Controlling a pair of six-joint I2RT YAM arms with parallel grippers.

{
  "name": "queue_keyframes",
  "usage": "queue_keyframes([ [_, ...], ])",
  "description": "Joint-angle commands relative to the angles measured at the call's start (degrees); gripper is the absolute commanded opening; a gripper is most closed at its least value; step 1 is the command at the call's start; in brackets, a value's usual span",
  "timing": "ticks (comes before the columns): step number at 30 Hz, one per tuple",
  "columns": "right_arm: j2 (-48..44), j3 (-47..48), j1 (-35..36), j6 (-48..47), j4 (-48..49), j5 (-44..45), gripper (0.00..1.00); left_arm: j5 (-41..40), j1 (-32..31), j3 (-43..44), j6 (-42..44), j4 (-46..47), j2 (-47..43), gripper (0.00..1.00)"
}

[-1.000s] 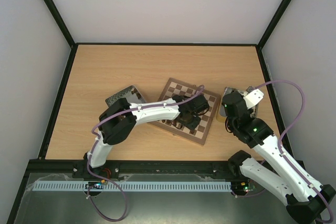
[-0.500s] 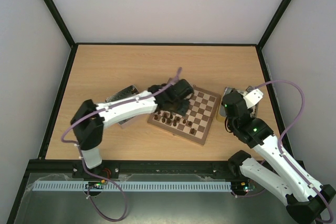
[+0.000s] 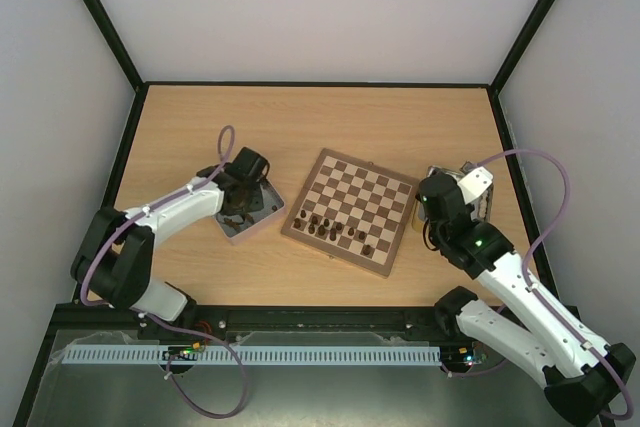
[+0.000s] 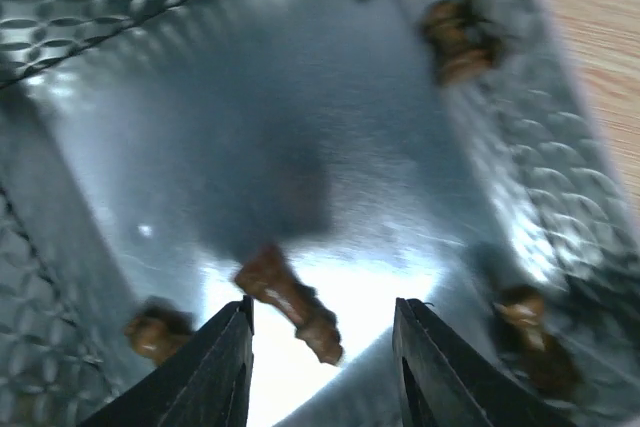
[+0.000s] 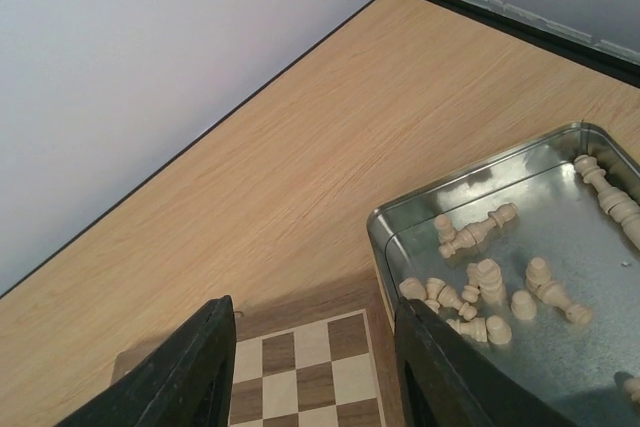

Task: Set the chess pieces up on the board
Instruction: Pick up the chess piece from the storage box.

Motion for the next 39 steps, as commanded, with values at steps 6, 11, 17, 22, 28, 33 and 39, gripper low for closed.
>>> queue_keyframes([
  [6,0.9,-0.6,-0.3,-0.1,2.2,-0.6,0.43,0.8,7.1,-7.3,-5.6,11.8,-1.0,0.36],
  [11,1.0,-0.6,-0.3,-0.3,2.2,-0.8,0.43,0.7,7.2,-6.2,-5.3,11.5,1.5,0.36],
  [17,1.0,-0.8,-0.3,-0.1,2.4,-0.9,0.43,1.1,7.2,-7.3,-5.8,11.0,2.7,0.38],
  [22,1.2,-0.8,-0.3,-0.2,2.5,-1.0,0.43,1.7,7.2,-8.1,-6.2,10.8,3.3,0.38],
  [28,1.0,-1.2,-0.3,0.1,2.4,-1.1,0.43,4.4,7.2,-9.1,-6.7,10.7,5.5,0.35],
  [33,0.9,-1.3,-0.3,0.1,2.5,-1.2,0.43,3.9,7.2,-9.4,-6.9,11.6,5.9,0.25],
  [39,0.9,-1.5,-0.3,-0.2,3.1,-2.3,0.44,2.6,7.2,-9.5,-7.5,13.0,4.6,0.13],
])
